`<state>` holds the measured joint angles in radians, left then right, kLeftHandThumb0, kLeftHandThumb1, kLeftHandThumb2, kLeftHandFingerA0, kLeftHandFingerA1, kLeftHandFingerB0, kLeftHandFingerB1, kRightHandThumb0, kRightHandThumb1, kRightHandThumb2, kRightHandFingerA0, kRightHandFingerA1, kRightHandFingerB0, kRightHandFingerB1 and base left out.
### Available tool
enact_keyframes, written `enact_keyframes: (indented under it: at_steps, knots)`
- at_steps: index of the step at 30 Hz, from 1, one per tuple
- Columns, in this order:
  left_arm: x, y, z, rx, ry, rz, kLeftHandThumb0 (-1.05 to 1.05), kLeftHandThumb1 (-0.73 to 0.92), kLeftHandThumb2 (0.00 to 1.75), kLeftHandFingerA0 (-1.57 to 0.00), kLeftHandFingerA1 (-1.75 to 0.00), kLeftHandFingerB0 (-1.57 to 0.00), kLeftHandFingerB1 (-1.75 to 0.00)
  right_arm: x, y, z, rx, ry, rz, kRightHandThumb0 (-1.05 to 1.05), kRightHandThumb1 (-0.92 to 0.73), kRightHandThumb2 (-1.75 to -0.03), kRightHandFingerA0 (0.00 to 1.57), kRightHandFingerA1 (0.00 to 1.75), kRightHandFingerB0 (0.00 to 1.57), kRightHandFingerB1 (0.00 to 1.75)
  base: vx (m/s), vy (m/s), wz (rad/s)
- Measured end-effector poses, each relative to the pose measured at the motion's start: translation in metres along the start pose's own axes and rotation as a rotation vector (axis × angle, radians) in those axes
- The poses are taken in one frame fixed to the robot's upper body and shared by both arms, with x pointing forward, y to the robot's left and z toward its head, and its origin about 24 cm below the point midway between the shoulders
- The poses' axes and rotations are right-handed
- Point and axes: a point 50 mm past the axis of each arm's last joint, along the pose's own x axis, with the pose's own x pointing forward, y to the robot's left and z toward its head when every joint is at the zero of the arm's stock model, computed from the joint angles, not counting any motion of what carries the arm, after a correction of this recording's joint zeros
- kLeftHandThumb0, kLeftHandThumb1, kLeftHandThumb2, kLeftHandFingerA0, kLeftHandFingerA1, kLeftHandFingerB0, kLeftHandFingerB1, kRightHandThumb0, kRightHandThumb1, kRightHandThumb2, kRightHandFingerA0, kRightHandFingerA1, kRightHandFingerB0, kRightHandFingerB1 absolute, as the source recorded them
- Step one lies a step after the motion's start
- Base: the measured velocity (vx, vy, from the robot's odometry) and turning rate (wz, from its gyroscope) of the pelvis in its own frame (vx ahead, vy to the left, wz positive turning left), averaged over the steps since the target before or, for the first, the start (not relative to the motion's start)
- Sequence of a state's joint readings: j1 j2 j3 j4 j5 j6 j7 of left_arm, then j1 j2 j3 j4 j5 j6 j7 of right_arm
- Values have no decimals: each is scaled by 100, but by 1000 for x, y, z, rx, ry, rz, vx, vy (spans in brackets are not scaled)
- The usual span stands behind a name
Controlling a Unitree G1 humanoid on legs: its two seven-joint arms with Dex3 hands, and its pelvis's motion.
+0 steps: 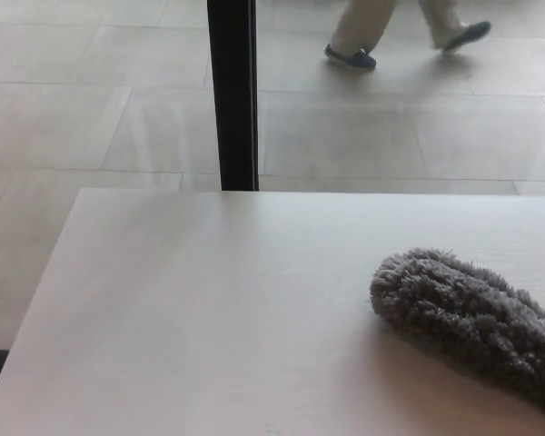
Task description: The robot uses its right hand to pick up the duster kept in the middle of the desk and use it to wipe the desk by swiping its surface twice
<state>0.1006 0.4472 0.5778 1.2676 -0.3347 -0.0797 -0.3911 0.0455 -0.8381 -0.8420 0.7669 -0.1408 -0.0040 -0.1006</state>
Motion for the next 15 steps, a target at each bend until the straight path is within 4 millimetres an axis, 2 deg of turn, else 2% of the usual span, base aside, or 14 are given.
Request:
enact_keyframes:
  at_steps: [1, 2, 3, 6, 7, 8, 9, 10, 11, 14, 15]
  knots:
    - [0, 0, -1, -1, 1, -1, -45, 73, 61, -60, -57, -49, -48, -2, -1, -8, 24, 24, -7, -40, -48, -109, 127, 130, 3, 56, 0, 0, 0]
    - [0, -1, -1, -3, 2, -2, -46, 72, 61, -62, -58, -50, -48, -5, -2, -17, 50, 51, -13, -84, -63, -104, 63, 118, 4, 53, 0, 0, 0]
    - [0, -1, -2, -4, 4, -3, -46, 72, 61, -61, -57, -52, -48, -8, -2, -24, 76, 75, -20, -72, -86, -54, 12, 127, 1, 42, 0, 0, 0]
    - [0, -2, -4, -7, 10, -4, -47, 73, 62, -60, -58, -52, -49, -16, 0, -46, 165, 151, -36, -72, -88, -60, 15, 135, 0, 41, 0, 0, 0]
    - [0, -2, -5, -7, 10, -4, -46, 77, 62, -61, -60, -52, -50, -19, 1, -52, 194, 176, -41, -63, -89, -58, 6, 150, 0, 50, 0, 0, 0]
    - [0, -2, -5, -7, 10, -3, -47, 76, 62, -63, -58, -53, -49, -21, 2, -58, 222, 199, -45, -67, -88, -58, 0, 135, 0, 14, 0, 0, 0]
    - [0, -2, -5, -7, 11, -3, -49, 73, 63, -64, -60, -51, -49, -25, 4, -67, 263, 233, -51, -73, -87, -60, 28, 155, 0, 19, 0, 0, 0]
    - [0, -2, -5, -7, 11, -3, -49, 73, 63, -64, -60, -51, -49, -28, 6, -73, 292, 257, -56, -73, -87, -60, 28, 155, 0, 19, 0, 0, 0]
    - [0, -2, -5, -7, 11, -2, -50, 71, 61, -64, -61, -53, -50, -31, 7, -80, 322, 283, -61, -76, -84, -66, 50, 167, 0, 14, 0, 0, 0]
    - [0, -2, -5, -7, 11, 2, -50, 71, 61, -64, -61, -53, -50, -42, 14, -99, 406, 364, -71, -76, -84, -66, 50, 167, 0, 14, 0, 0, 0]
    - [0, -1, -5, -7, 12, 4, -48, 74, 62, -66, -59, -55, -50, -47, 17, -107, 440, 395, -75, -95, -72, -110, 27, 92, 0, 32, 0, 0, 0]
